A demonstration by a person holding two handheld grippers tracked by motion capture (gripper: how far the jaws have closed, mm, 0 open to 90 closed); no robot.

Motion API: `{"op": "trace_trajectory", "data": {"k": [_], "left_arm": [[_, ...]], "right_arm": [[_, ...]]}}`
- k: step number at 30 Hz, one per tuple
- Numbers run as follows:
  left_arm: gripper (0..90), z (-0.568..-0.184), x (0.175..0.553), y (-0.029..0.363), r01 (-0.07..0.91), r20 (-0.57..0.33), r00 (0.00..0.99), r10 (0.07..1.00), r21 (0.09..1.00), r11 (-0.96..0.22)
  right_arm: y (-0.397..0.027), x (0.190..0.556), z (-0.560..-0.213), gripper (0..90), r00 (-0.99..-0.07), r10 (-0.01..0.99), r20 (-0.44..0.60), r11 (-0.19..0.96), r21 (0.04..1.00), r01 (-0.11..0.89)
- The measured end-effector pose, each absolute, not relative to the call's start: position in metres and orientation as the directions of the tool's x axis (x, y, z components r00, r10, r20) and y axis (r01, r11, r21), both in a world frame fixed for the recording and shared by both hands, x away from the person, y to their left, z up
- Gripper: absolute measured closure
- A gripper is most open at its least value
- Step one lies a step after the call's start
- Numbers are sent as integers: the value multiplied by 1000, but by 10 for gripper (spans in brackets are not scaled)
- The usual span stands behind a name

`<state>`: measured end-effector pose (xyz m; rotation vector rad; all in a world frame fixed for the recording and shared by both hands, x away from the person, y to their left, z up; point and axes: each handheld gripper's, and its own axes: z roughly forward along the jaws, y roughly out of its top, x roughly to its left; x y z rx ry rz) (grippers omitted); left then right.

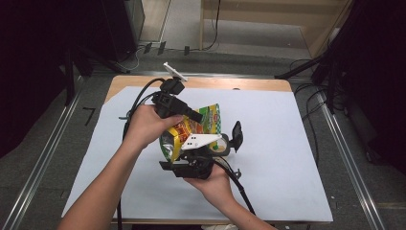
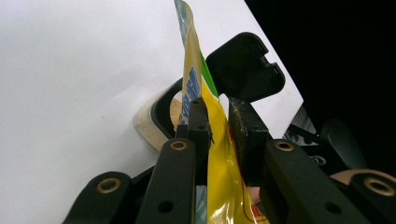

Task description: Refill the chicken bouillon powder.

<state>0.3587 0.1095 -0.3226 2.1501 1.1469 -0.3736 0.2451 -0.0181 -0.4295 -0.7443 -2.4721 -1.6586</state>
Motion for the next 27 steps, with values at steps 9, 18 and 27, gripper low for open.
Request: {"op": "trace_trajectory", "data": {"k": [9, 18, 27], "left_arm": [[803, -322, 358, 110, 812, -516, 581, 629, 427, -398], [803, -321, 358, 109, 812, -514, 581, 632, 423, -403], [803, -321, 358, 108, 810, -515, 584, 627, 422, -408]], "right_arm": [[-18, 245, -430, 653, -884, 347, 314, 302, 855, 422], [-18, 245, -430, 656, -885, 346, 311, 303, 856, 419], [-18, 245, -430, 659, -887, 345, 308, 305, 856, 417]]}}
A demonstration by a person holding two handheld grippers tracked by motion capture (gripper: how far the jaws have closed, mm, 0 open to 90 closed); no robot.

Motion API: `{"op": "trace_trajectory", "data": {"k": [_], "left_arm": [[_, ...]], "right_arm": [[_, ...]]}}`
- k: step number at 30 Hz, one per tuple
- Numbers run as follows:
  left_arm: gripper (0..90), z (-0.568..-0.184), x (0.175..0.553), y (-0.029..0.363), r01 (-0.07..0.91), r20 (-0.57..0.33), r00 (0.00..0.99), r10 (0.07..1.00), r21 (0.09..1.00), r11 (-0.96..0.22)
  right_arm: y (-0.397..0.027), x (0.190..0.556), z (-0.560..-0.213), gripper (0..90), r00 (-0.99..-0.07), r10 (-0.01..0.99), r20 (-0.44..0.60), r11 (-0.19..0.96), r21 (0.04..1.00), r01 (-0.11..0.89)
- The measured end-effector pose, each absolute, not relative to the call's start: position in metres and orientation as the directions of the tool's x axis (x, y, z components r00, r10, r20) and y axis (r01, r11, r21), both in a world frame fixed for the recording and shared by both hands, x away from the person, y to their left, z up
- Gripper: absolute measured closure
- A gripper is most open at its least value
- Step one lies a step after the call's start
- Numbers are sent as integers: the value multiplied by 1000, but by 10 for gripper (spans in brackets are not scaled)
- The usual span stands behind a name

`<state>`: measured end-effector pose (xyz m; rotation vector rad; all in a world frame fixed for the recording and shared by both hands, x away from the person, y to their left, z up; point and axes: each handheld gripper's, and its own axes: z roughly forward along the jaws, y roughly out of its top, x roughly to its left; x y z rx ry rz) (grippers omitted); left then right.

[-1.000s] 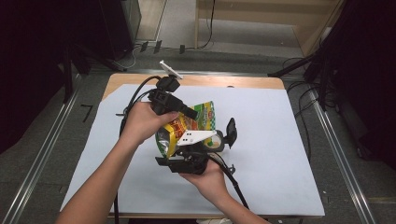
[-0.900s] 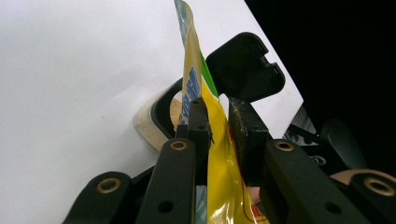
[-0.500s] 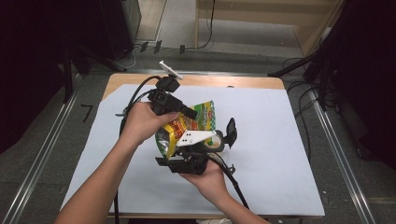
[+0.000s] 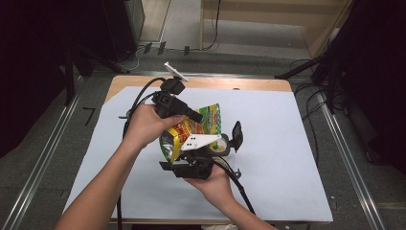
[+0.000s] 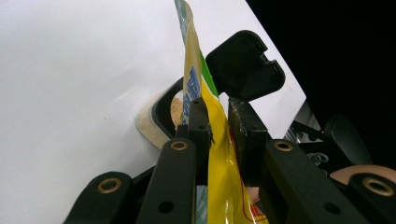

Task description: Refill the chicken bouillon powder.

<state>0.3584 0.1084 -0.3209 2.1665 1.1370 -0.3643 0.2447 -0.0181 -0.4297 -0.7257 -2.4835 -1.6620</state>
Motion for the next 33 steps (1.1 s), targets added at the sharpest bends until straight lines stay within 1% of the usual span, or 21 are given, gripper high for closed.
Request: {"op": "trace_trajectory", "data": {"k": [10, 33], "left_arm": [[807, -321, 358, 106, 810, -512, 585, 629, 417, -414], [805, -319, 354, 104, 797, -477, 599, 643, 435, -420]], "right_arm": [[-17, 243, -430, 686, -892, 341, 296, 313, 859, 405], [-16, 242, -430, 685, -897, 344, 277, 313, 867, 388]]}}
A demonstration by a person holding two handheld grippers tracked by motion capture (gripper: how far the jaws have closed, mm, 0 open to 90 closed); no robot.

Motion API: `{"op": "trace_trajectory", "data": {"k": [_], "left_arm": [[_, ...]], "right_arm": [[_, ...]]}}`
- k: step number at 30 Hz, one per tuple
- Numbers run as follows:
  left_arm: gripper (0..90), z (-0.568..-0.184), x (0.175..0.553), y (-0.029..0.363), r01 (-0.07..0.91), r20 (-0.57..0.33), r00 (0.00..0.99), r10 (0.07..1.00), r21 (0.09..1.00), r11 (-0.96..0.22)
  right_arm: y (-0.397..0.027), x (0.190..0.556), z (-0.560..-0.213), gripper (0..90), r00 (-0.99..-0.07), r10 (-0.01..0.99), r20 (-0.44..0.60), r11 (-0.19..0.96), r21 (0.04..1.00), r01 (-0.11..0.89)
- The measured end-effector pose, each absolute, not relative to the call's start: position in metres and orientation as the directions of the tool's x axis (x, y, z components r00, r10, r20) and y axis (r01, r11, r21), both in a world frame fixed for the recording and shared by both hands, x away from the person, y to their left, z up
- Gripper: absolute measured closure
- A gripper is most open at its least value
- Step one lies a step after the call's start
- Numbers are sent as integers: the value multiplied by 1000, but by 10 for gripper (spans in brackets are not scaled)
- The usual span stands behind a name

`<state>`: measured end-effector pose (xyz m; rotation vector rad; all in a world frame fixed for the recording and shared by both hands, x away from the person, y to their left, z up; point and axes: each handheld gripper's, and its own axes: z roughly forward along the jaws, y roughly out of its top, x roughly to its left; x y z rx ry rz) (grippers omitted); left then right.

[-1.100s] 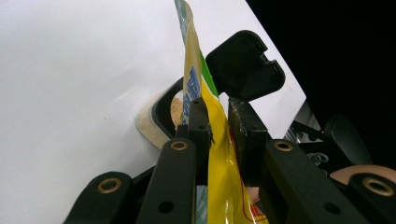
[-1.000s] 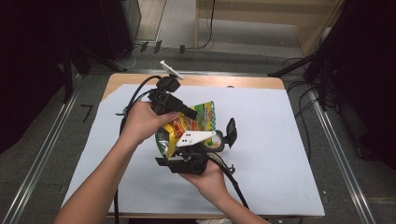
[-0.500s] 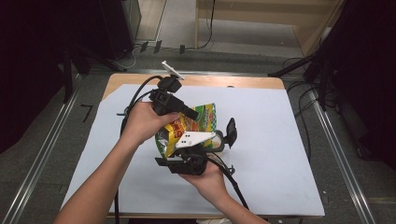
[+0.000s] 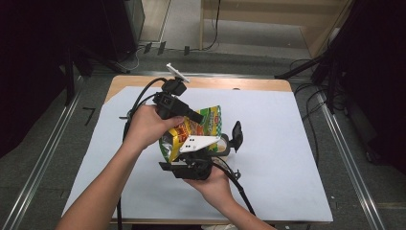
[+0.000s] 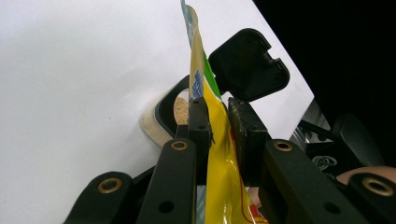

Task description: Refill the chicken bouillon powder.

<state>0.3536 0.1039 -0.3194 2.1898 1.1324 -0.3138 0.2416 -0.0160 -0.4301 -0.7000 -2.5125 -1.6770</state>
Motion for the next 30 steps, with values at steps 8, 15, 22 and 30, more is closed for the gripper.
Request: {"op": "trace_trajectory", "data": {"k": [8, 15, 22, 30], "left_arm": [[806, -318, 351, 103, 788, -468, 609, 640, 446, -424], [807, -316, 351, 103, 784, -468, 614, 636, 459, -418], [807, -310, 349, 99, 769, -443, 628, 639, 475, -427], [809, -310, 349, 94, 755, -419, 645, 639, 480, -447]], "right_arm": [[-15, 241, -430, 686, -899, 347, 267, 317, 869, 380], [-16, 244, -433, 685, -899, 356, 257, 326, 867, 377], [-18, 246, -428, 680, -899, 361, 246, 320, 873, 368], [-19, 246, -432, 676, -892, 380, 245, 306, 877, 371]]}}
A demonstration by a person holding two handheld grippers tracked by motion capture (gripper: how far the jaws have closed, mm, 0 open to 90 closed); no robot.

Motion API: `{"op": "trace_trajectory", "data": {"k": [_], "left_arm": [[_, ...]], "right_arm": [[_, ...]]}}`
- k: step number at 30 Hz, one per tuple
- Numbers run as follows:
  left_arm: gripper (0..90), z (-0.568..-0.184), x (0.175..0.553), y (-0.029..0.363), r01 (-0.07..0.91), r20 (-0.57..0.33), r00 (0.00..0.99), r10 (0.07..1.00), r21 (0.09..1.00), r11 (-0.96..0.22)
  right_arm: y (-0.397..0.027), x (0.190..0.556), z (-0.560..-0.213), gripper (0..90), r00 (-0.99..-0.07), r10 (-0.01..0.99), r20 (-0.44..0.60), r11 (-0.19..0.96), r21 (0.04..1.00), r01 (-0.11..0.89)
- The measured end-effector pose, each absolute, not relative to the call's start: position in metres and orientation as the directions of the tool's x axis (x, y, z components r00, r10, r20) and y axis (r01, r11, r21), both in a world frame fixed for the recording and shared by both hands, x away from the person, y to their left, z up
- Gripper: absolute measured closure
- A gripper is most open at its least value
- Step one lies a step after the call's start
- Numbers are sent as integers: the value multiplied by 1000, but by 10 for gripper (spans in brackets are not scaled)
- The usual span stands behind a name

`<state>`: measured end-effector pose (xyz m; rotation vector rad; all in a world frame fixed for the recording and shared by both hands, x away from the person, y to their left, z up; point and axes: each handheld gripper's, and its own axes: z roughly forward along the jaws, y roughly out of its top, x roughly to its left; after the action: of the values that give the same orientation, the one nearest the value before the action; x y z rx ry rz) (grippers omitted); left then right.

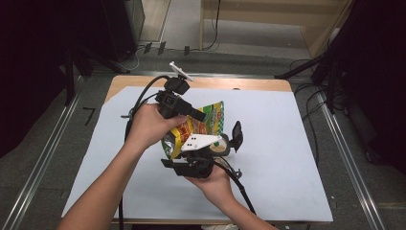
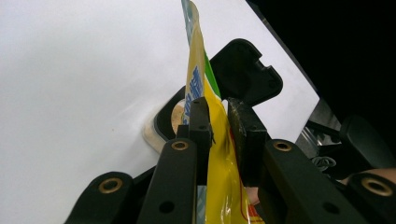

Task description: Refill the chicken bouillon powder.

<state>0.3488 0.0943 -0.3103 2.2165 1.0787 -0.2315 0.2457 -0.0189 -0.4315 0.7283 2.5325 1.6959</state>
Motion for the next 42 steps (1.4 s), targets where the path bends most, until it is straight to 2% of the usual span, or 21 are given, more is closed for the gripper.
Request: {"op": "trace_trajectory", "data": {"k": [6, 42], "left_arm": [[812, -311, 347, 90, 747, -398, 653, 644, 482, -459], [809, -320, 361, 88, 768, -422, 631, 651, 456, -449]], "right_arm": [[-20, 246, -437, 672, -887, 394, 240, 297, 880, 370], [-22, 247, -433, 674, -883, 395, 253, 288, 879, 380]]}}
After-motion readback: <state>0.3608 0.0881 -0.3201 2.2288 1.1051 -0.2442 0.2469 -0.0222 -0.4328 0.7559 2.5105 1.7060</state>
